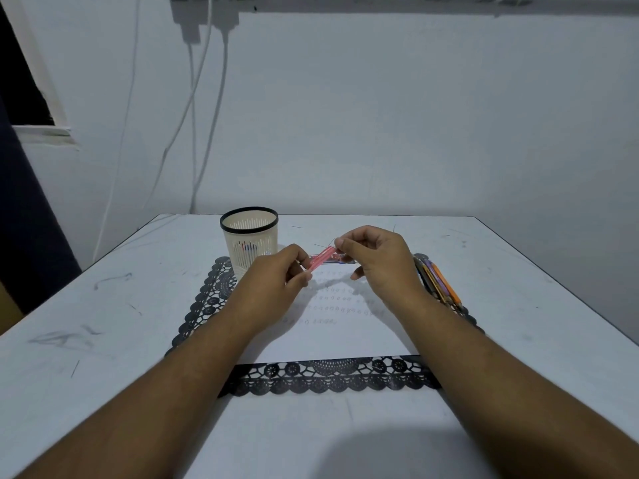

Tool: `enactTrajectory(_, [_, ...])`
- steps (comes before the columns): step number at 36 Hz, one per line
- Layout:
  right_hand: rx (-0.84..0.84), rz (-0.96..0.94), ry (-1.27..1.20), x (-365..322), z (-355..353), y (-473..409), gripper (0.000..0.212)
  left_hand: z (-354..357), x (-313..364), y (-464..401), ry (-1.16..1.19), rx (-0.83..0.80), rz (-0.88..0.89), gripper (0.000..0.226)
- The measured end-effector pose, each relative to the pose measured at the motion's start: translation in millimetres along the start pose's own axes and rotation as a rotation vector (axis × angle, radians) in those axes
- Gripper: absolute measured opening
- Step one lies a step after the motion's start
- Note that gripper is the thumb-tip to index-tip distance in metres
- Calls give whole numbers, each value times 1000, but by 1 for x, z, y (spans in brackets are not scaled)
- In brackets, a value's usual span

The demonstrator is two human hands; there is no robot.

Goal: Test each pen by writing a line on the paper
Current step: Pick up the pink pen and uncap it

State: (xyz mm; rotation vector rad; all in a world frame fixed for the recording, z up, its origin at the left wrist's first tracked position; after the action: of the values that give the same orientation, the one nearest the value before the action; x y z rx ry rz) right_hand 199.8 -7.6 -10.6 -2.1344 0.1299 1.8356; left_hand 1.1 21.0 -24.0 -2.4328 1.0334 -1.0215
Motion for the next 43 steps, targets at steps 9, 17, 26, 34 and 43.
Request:
enactTrajectory(9, [-24,-7,12,-1,-3,-1,7,1,-1,0,40,10,-17,6])
enactTrajectory(17, [-44,6,112,1,-7,-4,11,0,-2,-1,-65,-7,17,7])
enactTrajectory(26, [14,-99,234,-1,-5,-1,11,-1,1,-1,-132,-1,37,7])
enactTrajectory(34, [51,-144,254,2,-2,-2,17,-7,-5,-3,-64,15,-6,5])
enactTrajectory(43, [-171,84,612,41,12,-11,32,-12,-20,-1,-23,-25,-154,9])
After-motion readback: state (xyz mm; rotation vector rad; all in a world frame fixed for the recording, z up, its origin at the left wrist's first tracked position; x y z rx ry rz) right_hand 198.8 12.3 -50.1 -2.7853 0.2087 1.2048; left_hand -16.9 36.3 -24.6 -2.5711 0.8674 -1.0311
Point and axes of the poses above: each hand's wrist, its own y-axis away from the middle knuckle, its own z-axis out of the palm, x = y × z, the point moved 3 cm from there along -y, towards the middle knuckle, and after that the axes turned 10 degrees about z, right-handed, at the moved point
